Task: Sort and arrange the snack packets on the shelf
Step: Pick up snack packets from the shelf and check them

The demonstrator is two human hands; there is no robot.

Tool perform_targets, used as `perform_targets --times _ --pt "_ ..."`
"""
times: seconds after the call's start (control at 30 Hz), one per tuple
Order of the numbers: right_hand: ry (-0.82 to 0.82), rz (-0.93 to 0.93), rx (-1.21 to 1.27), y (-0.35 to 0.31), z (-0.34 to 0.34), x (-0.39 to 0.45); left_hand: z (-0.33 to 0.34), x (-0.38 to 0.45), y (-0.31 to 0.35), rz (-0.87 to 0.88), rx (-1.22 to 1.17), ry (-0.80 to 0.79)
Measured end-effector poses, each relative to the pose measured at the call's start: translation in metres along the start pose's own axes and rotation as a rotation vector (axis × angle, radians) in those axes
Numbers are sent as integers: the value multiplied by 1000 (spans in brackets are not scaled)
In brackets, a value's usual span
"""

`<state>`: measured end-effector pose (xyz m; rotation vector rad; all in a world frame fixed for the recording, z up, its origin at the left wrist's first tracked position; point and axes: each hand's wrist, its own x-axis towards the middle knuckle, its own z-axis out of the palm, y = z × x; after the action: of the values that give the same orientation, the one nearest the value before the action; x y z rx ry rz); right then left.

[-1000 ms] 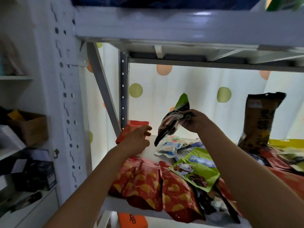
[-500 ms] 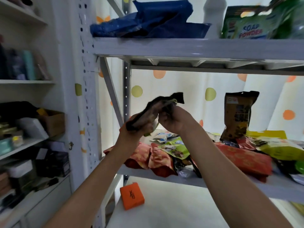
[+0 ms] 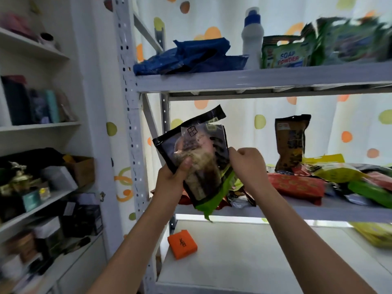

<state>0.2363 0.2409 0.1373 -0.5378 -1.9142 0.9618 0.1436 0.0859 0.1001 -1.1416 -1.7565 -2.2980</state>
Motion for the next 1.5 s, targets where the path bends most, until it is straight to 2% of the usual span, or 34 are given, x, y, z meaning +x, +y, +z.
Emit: perform_targets --times 0.07,0.13,0.23,0.37,0.5,0.63,0.77,0.87,1.03,1.23,1.5 --pt "89 -69 -29 -7 -8 -22 -11 -16 2 -73 -59 6" --pt "85 -51 -7 -18 -7 -47 -27 -34 4 -123 -100 17" --pt "-22 66 100 -31 9 -91 -50 -65 11 -164 -115 30" --pt "-197 324 269 -43 19 -157 -81 -106 11 -218 -97 70" --pt "-359 237 292 -36 22 -220 -100 -142 12 -222 -82 105" --pt "-196 273 349 -20 33 -264 -104 -176 10 -292 -54 35" --pt "-15 426 463 0 37 -311 -113 -214 -12 -506 4 -84" --pt "55 544 522 21 35 -341 -113 -259 -22 -568 -13 -186" --pt "0 534 506 31 20 -365 -103 -310 -30 -581 -111 -109" --pt "-49 547 495 41 8 -382 -102 -335 -36 -578 -150 -52" --pt "-126 615 497 45 1 -392 -105 -346 -35 -553 -107 -104"
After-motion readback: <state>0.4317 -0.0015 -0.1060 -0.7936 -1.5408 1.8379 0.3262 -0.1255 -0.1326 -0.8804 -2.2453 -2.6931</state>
